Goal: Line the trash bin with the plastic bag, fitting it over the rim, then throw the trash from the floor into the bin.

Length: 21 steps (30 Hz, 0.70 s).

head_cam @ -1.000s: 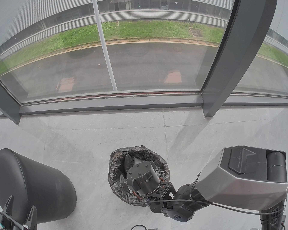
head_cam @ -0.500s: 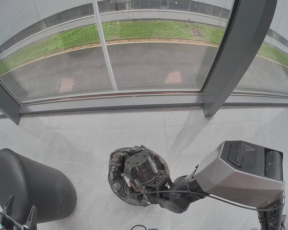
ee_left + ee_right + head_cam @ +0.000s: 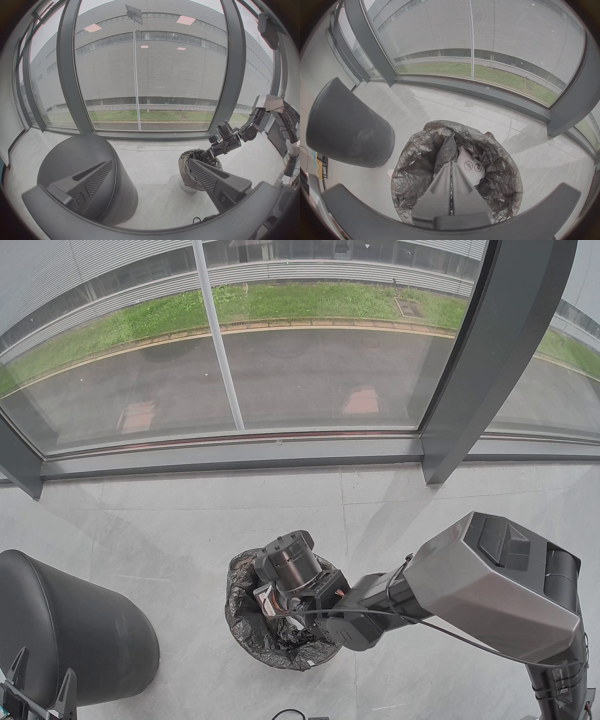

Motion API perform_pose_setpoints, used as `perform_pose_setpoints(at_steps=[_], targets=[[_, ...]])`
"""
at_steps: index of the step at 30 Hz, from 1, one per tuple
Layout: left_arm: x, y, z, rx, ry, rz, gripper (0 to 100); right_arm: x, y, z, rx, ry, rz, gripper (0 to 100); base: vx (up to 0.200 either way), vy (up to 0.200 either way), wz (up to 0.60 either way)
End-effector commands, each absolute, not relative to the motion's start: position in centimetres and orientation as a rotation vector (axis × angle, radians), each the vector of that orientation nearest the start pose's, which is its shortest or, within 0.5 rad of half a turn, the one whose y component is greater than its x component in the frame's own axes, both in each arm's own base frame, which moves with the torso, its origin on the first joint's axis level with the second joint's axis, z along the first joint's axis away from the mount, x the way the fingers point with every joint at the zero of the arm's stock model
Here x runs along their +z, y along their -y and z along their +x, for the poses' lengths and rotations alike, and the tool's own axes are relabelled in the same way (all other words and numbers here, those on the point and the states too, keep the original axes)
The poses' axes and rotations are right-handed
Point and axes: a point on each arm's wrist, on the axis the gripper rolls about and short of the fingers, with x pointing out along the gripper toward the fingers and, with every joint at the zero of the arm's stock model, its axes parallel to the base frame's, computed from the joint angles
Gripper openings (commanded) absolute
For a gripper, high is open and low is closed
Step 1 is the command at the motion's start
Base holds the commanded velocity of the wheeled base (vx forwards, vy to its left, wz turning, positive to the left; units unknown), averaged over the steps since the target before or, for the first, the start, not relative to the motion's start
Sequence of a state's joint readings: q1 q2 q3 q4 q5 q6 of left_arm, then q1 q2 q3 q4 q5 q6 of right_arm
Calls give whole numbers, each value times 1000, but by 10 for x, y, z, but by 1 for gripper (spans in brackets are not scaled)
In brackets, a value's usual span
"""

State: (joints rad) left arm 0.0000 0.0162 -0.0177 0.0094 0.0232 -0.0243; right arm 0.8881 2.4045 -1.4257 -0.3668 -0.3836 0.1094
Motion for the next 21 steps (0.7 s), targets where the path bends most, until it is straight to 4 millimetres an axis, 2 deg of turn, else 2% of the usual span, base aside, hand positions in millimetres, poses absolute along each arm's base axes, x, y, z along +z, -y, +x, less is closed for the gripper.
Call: perform_pose_setpoints(at_steps=[1, 2, 8, 11, 13, 14, 21], targets=[[75, -1, -23, 25, -6, -24, 100, 39, -363, 324, 452, -559, -258, 0, 0, 0, 0], [75, -1, -23, 25, -6, -24, 100, 35, -369, 335, 434, -591, -243, 0, 0, 0, 0], [75, -1, -23, 25, -6, -24, 100, 22, -378, 350, 439, -665, -206, 0, 0, 0, 0], [75, -1, -23, 25, -7, -24, 100, 13, -378, 365, 418, -684, -198, 0, 0, 0, 0], [75, -1, -23, 25, -6, -24, 100, 11, -377, 367, 412, -691, -200, 0, 0, 0, 0], [75, -1, -23, 25, -6, -24, 100, 1, -373, 369, 399, -725, -215, 0, 0, 0, 0], [75, -1, -23, 23, -6, -24, 100, -26, -356, 378, 365, -840, -242, 0, 0, 0, 0]])
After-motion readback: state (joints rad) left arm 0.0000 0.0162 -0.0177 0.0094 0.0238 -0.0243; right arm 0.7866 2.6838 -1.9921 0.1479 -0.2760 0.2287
